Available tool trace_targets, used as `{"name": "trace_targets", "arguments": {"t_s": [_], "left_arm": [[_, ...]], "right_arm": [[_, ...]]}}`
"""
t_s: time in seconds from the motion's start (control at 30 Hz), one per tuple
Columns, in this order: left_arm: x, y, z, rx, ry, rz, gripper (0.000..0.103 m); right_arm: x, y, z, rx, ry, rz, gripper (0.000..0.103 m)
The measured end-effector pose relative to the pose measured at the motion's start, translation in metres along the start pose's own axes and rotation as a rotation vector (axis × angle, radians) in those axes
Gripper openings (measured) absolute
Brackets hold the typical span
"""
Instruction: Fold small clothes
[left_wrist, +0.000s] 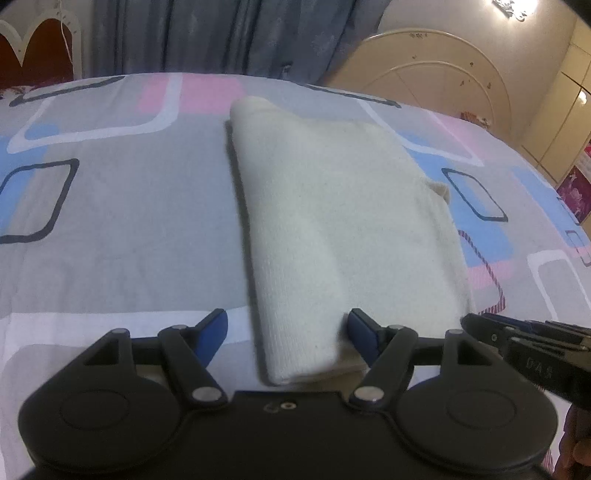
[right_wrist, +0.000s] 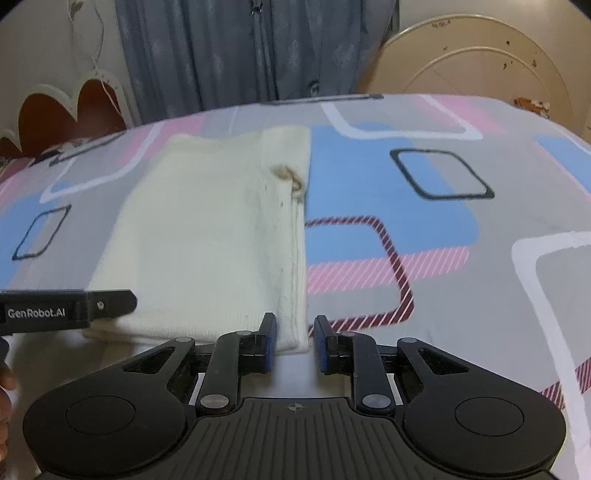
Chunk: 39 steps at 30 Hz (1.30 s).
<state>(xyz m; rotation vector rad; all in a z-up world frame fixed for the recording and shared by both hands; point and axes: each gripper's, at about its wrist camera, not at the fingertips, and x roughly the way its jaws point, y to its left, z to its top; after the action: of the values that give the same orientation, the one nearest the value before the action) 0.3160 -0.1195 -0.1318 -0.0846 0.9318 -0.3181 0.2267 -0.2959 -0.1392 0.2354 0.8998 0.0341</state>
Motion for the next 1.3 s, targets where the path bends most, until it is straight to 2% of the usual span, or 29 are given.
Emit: {"name": "trace_targets", "arguments": {"t_s": [0.1,0.2,0.3,0.37,0.53,0.57,0.6,0.63,0.67,0.7,0.93,1.1,1.23,1.27,1.3], "left_arm": [[0.0,-0.001,-0.001,0.001,-0.002,0.008,0.073],[-0.001,-0.001,0.001,-0.002,0.004,0.01,0.074],[0.0,0.001,0.004,-0.024,0.013,0.0,0.074],[0.001,0.001,0.004,-0.035,0.022,-0.001,0.074],[-0.002,0.005,0.013,-0.074,0.04,-0.014,0.074],[-0.004,0.006,0.016,-0.08,0.031,-0.02,0.074],[-0.007,0.007,0.019,-0.084,0.018,-0.024,0.074],[-0.01,0.009,0.023,-0.087,0.0,-0.027,0.074],[-0.011,0.012,0.027,-0.092,-0.015,-0.027,0.074],[-0.01,0.014,0.032,-0.102,-0.023,-0.026,0.075],[0.024,0.031,0.057,-0.241,-0.001,-0.084,0.075],[0.048,0.033,0.063,-0.253,-0.003,-0.154,0.075],[0.055,0.03,0.064,-0.229,-0.016,-0.197,0.074],[0.055,0.03,0.064,-0.224,-0.02,-0.202,0.068],[0.055,0.029,0.063,-0.216,-0.025,-0.198,0.059]], "right_arm": [[-0.002,-0.001,-0.002,0.029,-0.006,0.003,0.021],[-0.006,-0.001,-0.004,0.011,-0.02,0.012,0.013],[-0.007,-0.01,-0.005,0.022,-0.04,0.007,0.013],[-0.002,-0.018,-0.008,0.046,-0.02,0.052,0.013],[-0.007,-0.027,0.009,0.039,0.0,0.096,0.015],[-0.009,-0.03,0.015,0.046,-0.009,0.113,0.017],[-0.011,-0.033,0.02,0.055,-0.025,0.129,0.029],[-0.012,-0.037,0.026,0.066,-0.04,0.145,0.051],[-0.012,-0.038,0.03,0.073,-0.05,0.156,0.063],[-0.011,-0.041,0.037,0.085,-0.068,0.177,0.069],[0.038,-0.052,0.072,0.236,-0.039,0.308,0.069],[0.07,-0.058,0.084,0.304,0.004,0.369,0.069],[0.083,-0.061,0.083,0.343,0.019,0.45,0.068],[0.083,-0.061,0.083,0.338,0.017,0.449,0.064],[0.084,-0.059,0.082,0.331,0.026,0.452,0.047]]}}
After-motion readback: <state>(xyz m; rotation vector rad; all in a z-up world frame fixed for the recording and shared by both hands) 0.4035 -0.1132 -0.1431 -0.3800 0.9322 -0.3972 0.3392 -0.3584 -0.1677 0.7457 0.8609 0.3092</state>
